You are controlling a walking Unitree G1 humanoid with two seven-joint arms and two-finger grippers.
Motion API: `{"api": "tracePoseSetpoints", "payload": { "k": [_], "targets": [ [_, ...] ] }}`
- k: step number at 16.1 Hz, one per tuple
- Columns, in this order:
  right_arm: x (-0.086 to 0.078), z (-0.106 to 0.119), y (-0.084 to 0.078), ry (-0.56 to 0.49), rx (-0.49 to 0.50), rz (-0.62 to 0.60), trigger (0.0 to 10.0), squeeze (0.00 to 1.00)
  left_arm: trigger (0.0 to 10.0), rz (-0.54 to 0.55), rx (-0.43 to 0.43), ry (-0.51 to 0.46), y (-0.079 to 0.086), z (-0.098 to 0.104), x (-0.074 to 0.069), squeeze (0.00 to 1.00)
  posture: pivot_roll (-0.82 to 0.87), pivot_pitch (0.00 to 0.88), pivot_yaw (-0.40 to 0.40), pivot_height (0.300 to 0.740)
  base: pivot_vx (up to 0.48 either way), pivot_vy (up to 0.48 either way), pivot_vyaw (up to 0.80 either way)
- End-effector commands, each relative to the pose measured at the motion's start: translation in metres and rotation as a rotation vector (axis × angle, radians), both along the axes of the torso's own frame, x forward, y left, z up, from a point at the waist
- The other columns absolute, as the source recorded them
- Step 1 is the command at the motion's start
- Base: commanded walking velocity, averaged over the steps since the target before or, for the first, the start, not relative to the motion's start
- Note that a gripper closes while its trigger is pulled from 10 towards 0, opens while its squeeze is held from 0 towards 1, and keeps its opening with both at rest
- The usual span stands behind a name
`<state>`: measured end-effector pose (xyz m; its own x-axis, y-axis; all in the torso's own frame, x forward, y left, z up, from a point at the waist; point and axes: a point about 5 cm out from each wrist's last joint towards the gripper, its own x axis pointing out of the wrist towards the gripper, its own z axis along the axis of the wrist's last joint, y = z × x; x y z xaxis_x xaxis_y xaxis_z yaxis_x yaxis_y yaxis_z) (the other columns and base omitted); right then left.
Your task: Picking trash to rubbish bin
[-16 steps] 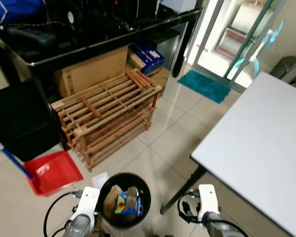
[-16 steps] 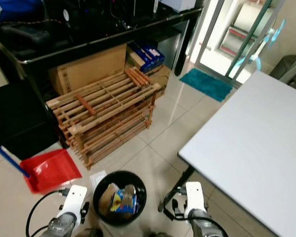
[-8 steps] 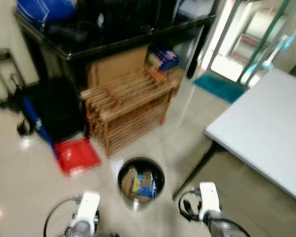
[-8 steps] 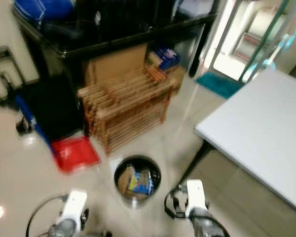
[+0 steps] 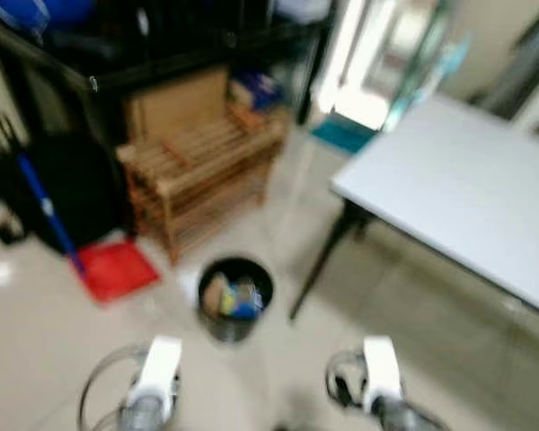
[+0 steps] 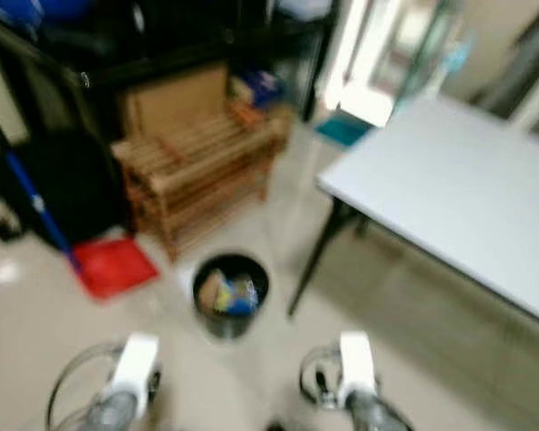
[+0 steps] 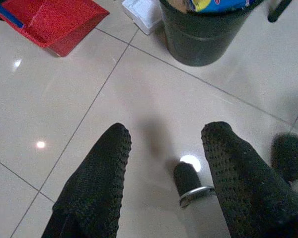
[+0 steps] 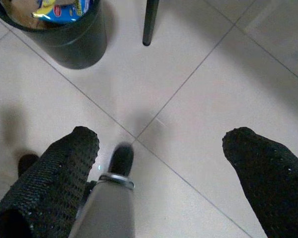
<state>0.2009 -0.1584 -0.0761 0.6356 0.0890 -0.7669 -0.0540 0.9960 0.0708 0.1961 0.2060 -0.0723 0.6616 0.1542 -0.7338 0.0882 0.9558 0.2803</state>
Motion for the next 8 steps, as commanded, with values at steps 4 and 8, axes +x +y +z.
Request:
{"api": "tracePoseSetpoints", "payload": {
  "k": [4, 8],
  "targets": [
    [0.0029, 0.002, -0.0073, -0.008, -0.014, -0.013, 10.0, 0.0, 10.0, 0.002, -0.01, 0.007, -0.0045, -0.0018, -0.0018, 0.0, -0.02, 0.044, -0.126, 0.74, -0.145, 0.0, 0.0],
    [0.0015, 0.0009, -0.007, 0.006, -0.014, -0.008, 10.0, 0.0, 10.0, 0.02, -0.03, -0.007, -0.005, -0.0012, -0.001, 0.0, -0.02, 0.045, -0.126, 0.74, 0.0, 0.0, -0.4]
  ]
}}
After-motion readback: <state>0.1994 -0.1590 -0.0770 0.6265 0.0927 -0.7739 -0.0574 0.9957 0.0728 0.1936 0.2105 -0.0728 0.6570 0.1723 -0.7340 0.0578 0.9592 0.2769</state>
